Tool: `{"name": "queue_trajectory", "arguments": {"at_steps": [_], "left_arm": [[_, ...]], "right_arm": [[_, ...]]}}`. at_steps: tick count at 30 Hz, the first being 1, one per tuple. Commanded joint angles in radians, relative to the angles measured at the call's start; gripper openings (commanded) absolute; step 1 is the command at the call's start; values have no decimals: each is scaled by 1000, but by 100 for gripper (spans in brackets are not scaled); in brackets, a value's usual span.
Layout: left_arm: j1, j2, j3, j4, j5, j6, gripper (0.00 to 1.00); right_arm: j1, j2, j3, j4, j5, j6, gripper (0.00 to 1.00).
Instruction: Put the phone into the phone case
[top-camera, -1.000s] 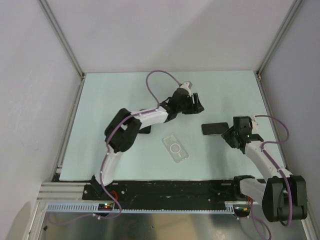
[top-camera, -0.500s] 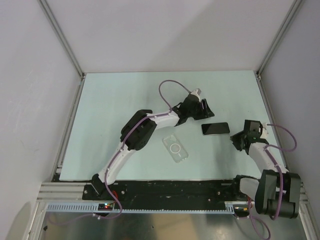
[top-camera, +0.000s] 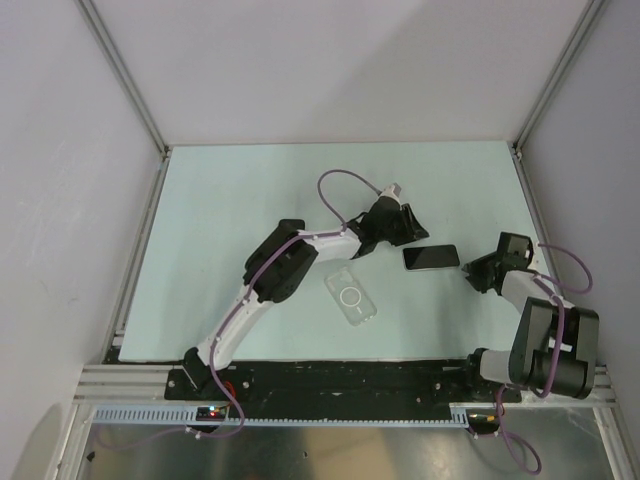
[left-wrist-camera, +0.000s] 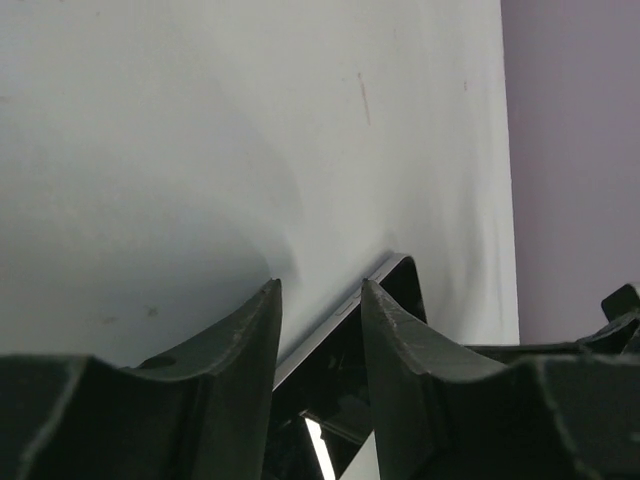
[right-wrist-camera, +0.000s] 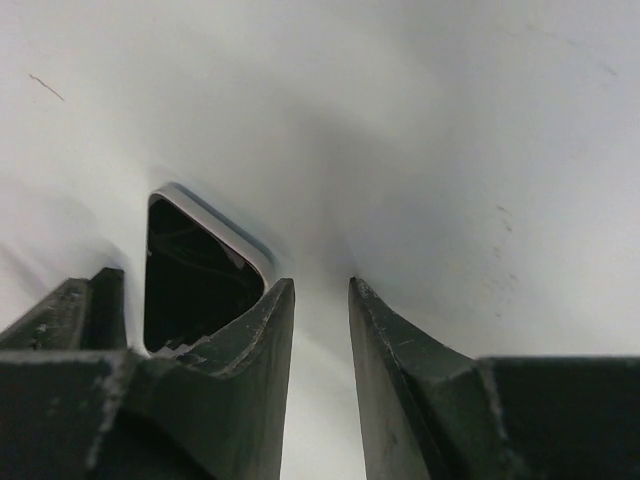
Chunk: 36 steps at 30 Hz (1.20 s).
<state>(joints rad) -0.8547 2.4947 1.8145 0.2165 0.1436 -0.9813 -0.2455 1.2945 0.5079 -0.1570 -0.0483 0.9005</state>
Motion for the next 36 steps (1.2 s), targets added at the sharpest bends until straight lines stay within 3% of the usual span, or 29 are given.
{"name": "queue_trajectory", "arguments": {"at_steps": [1,9,25,36], "left_arm": [[-12,-70,-93,0,-34,-26,42],[-34,-179,-269,12,-49,-37,35],[-88,-299,-451,24,-83,-22,31],[-153,-416,-586,33,-139,-15,30]], "right_arm": [[19,66,44,8,-7,-26,34],[75,164,126,0,5,-51,35],[236,333,297,-79,-36,-169,39],[388,333,332,-153,-95,-265,45]]}}
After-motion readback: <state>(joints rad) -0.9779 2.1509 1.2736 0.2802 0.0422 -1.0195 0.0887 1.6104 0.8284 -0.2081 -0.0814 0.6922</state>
